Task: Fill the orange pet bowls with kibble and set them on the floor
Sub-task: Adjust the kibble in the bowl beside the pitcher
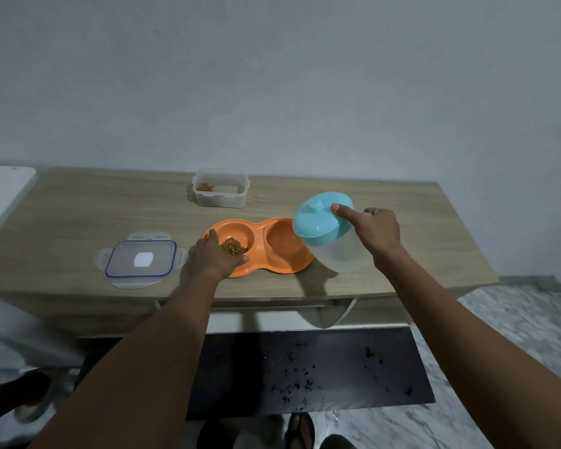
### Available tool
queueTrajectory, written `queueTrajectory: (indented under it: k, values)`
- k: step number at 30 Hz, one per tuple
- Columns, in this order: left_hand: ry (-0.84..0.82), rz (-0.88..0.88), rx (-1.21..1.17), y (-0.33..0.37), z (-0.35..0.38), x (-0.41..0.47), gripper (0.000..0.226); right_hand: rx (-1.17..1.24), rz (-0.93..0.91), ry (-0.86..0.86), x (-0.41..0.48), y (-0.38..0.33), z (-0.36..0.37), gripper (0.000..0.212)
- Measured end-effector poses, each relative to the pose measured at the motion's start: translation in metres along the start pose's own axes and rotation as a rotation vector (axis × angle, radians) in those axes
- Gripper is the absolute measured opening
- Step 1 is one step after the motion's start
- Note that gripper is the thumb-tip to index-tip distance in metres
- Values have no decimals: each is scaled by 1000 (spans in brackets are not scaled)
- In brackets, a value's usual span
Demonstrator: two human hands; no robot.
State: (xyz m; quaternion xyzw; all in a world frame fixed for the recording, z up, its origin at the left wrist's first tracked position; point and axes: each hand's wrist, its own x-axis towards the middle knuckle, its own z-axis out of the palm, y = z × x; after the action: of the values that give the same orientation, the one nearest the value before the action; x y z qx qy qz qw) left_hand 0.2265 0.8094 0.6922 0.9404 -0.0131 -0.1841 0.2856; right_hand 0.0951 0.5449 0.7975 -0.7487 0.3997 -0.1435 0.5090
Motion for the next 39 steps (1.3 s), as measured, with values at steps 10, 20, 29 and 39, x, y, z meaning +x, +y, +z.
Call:
queueTrajectory:
  k: [10, 20, 29, 39]
  values:
    - [22, -15, 11, 3, 2, 3, 117, -127, -44, 13, -2, 1, 5, 69]
    - [22, -20, -3, 4, 2, 6, 114, -216, -76, 21, -4, -5, 8, 61]
    - [18, -14, -8, 1, 5, 6, 119, -252, -85, 10, -9, -14, 1, 56]
    - [24, -24, 8, 1, 8, 8, 120, -276, -118, 10, -9, -18, -5, 56]
